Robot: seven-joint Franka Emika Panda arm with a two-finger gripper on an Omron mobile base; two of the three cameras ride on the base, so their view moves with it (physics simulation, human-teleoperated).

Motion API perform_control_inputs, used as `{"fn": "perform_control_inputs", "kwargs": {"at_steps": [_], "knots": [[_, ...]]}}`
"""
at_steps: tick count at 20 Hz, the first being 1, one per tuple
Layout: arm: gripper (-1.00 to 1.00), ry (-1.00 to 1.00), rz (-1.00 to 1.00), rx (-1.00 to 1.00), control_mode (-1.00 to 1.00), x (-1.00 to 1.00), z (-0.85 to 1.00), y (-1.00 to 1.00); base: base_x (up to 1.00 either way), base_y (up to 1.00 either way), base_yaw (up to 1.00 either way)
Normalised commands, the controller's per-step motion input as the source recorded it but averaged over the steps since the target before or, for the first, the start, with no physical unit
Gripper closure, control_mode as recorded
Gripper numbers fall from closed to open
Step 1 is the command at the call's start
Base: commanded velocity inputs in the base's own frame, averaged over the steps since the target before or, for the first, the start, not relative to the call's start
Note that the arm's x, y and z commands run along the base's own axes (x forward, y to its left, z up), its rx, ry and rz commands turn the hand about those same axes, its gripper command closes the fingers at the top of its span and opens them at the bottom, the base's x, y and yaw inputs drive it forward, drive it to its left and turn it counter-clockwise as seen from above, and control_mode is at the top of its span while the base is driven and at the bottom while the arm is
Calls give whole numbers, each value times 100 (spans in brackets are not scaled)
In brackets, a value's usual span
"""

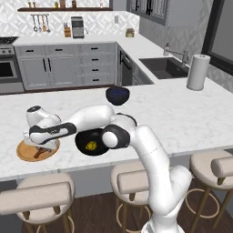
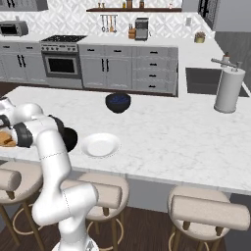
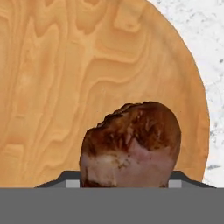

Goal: Pick the chicken drumstick and lemon from their plates and place them in the bowl. Then put the bowl in the fridge.

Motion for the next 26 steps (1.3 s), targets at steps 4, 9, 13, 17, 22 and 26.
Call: {"fn": "perform_control_inputs", "kwargs": {"at_steps": [4,9,13,17,22,26], "knots": [[100,-19,-3,7,-100,-91,47,-60,0,0,0],[100,1,-4,0,-100,-43,94,-27,0,0,0],[100,7,-12,1,-100,-44,91,-80,0,0,0],[100,10,-6,0,-100,-22,81,-90,0,0,0],[100,7,-4,0,-100,5,5,-92,0,0,0],[100,0,0,0,-100,3,-1,-99,0,0,0]]}}
